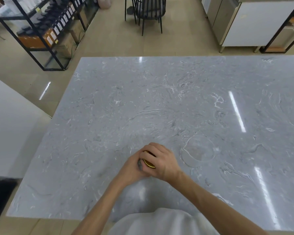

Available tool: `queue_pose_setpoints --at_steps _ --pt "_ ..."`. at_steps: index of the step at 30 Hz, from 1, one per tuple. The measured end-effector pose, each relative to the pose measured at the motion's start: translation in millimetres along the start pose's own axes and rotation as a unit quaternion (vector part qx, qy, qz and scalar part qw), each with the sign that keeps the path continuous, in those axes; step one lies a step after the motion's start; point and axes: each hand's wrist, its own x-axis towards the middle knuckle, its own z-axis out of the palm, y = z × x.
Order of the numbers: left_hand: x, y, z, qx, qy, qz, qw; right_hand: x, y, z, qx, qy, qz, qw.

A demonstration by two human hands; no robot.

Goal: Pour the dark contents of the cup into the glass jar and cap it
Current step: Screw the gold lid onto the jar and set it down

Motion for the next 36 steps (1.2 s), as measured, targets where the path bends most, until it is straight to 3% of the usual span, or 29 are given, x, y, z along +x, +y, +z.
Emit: queue_pose_setpoints --at_steps 3,7,9,11,14,16,21,25,27,28,29,31,32,34,36 --pt "-11 -3 10 -0.031 0.023 -0.026 0.999 -4 -18 8 -0.044 0.047 0.077 0.995" --pt "-29 -11 24 -0.064 0.067 -0.043 0.995 -2 -34 13 -0.093 0.039 0.130 0.986" --pt "-26 -6 19 -0.063 0.045 -0.049 0.996 -1 -33 11 -0.080 0.029 0.141 0.986" --pt "-18 -2 4 -0.040 0.001 -0.045 0.998 -5 -27 5 -0.024 0.006 0.115 0.993" --pt "-9 -1 -24 -0.021 -0.085 -0.026 0.996 -10 -9 -6 0.051 -0.072 -0.018 0.996" --pt "-2 -1 -27 -0.012 -0.113 -0.021 0.993 -6 2 -10 0.056 -0.083 -0.051 0.994" --pt "2 -3 3 0.066 -0.005 -0.030 0.997 1 -8 1 -0.025 0.020 0.043 0.999" --pt "-3 -8 21 0.030 -0.030 -0.095 0.995 3 -22 13 -0.103 0.036 0.138 0.984" --pt "-8 -6 25 0.187 0.007 -0.038 0.982 7 -26 11 -0.121 0.022 0.168 0.978" --pt "-4 -1 33 0.234 0.051 -0.056 0.969 8 -26 7 -0.114 0.016 0.169 0.979" --pt "0 2 38 0.219 0.081 -0.081 0.969 8 -24 2 -0.096 0.011 0.161 0.982" --pt "-4 11 59 0.048 0.126 -0.097 0.986 5 -19 -11 -0.047 -0.008 0.164 0.985" --pt "-5 16 57 0.023 0.164 -0.098 0.981 2 -21 -18 -0.035 -0.018 0.184 0.982" --pt "-6 23 52 -0.038 0.224 -0.107 0.968 -12 -29 -29 -0.007 0.010 0.275 0.961" --pt "-6 36 44 -0.068 0.264 -0.102 0.957 -31 -42 -39 0.078 0.039 0.394 0.915"
